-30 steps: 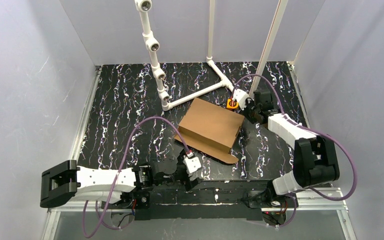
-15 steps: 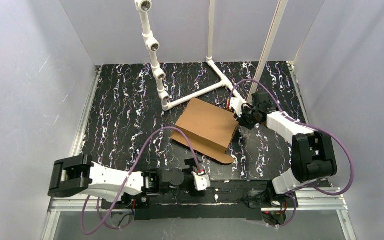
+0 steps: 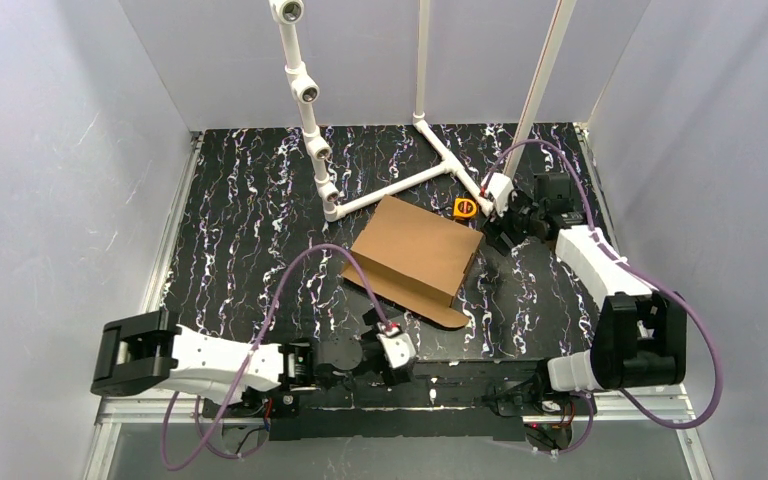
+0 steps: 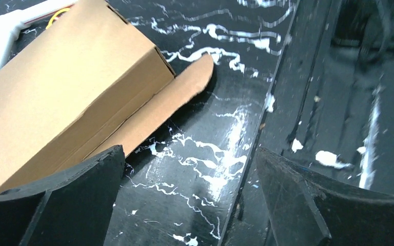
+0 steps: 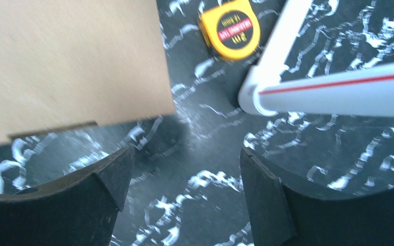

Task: Fold the paper box

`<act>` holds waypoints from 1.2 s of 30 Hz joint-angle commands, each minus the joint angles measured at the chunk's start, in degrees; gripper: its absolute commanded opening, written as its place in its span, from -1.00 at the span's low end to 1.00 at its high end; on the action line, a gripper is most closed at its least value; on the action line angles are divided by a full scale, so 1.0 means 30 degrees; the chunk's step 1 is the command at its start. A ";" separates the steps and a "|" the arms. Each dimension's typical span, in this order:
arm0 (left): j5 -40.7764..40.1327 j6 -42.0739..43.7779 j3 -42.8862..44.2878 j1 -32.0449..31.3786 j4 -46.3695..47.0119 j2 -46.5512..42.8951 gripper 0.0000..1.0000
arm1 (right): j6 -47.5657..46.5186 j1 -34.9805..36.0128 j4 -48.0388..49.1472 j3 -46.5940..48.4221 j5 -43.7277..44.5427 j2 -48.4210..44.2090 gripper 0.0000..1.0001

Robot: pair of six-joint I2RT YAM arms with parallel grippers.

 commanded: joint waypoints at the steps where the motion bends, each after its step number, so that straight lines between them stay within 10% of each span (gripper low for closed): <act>1: -0.1462 -0.3845 -0.1086 -0.0065 0.1568 -0.2432 0.97 | 0.5719 0.0089 0.1365 0.0942 -0.3060 0.1466 0.67; 12: -0.1528 -0.6112 -0.3031 -0.0066 0.2743 -0.4484 0.97 | 1.8144 0.0118 1.0937 -0.3670 0.0740 0.1036 0.65; 36: 0.0797 -0.3679 -0.3036 -0.0063 0.2685 -0.4439 0.97 | 1.9439 -0.0263 1.0328 -0.5390 -0.5582 0.0315 0.14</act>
